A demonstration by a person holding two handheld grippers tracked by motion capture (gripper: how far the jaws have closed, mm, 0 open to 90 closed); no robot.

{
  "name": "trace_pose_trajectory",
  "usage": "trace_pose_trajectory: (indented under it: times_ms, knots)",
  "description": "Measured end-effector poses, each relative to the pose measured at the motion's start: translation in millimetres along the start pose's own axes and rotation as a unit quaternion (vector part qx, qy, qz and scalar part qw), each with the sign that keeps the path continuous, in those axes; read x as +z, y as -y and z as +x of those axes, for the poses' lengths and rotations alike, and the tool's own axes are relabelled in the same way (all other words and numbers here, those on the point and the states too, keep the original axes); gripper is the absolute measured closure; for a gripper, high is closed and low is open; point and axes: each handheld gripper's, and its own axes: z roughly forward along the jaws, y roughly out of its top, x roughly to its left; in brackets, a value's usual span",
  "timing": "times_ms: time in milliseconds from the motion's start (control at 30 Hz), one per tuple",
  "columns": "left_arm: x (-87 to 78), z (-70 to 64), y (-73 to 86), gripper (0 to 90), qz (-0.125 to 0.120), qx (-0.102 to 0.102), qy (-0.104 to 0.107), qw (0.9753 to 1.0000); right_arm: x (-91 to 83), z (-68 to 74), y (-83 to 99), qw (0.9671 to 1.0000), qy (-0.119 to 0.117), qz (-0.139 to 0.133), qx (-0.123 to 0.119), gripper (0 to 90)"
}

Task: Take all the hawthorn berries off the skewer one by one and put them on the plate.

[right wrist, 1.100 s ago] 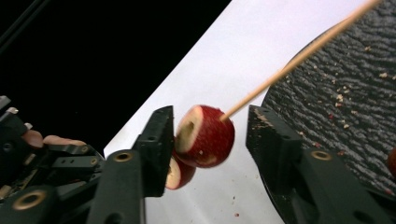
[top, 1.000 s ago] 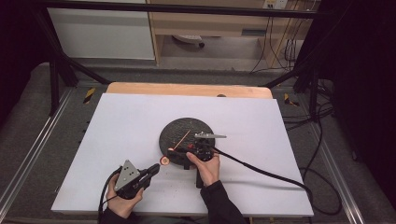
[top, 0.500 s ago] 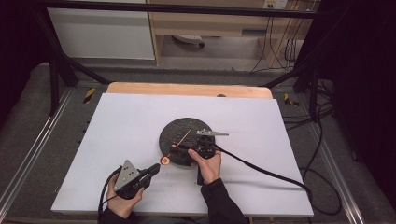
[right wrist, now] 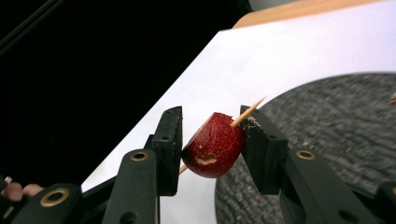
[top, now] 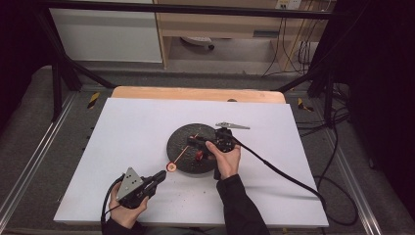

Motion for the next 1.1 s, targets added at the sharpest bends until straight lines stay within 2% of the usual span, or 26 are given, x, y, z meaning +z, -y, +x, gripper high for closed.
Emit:
trace_pose_trajectory:
  times_ms: [233,467,633,967,1100]
  knots:
    - [-0.1,0.1,0.3,88.5,0.002,0.001,0.001,1.0000,-11.3,-10.1,-16.8,0.9992,0.026,-0.029,0.001,61.1]
    - [0.4,3.0,1.5,88.5,0.008,-0.004,-0.002,1.0000,-17.9,-26.4,-25.4,0.9973,0.065,-0.033,-0.007,61.0]
    - [0.0,5.1,1.7,88.5,0.010,-0.007,-0.006,0.9999,-16.5,-39.0,-19.4,0.9960,0.087,-0.020,-0.006,61.0]
    - [0.2,7.2,2.2,88.5,0.014,-0.011,-0.009,0.9998,-1.1,-64.6,5.1,0.9897,0.136,0.041,-0.019,60.6]
    - [0.2,7.5,2.2,88.5,0.016,-0.012,-0.009,0.9998,5.9,-70.0,14.0,0.9878,0.142,0.059,-0.025,60.4]
